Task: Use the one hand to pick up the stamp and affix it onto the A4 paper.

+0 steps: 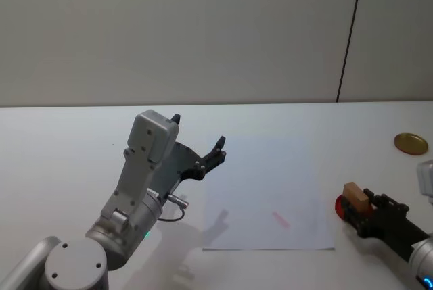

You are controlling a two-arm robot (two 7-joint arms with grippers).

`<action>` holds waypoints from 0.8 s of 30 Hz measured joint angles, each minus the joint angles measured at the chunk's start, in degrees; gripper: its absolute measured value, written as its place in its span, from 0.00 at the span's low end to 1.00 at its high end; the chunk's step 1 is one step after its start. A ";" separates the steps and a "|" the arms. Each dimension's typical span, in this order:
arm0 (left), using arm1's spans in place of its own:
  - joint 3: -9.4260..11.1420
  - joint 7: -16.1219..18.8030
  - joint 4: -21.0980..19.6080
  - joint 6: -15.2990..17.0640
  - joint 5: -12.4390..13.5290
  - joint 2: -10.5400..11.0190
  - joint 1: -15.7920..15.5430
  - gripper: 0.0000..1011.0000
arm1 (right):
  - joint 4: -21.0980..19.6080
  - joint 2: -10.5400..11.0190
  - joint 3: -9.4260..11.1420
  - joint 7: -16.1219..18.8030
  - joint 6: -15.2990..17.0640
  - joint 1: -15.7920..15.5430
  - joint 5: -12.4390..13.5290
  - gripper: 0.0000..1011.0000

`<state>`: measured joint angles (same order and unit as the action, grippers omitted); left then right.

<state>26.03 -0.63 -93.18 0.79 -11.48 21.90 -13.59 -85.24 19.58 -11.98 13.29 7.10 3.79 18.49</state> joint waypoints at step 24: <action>0.00 0.00 0.00 0.00 0.00 0.00 0.00 0.98 | -1.01 -0.58 -0.97 -0.32 -4.12 0.02 -4.53 0.22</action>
<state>26.02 -0.63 -93.18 0.79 -11.48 21.89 -13.59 -86.25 19.00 -12.95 12.97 2.98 3.80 13.97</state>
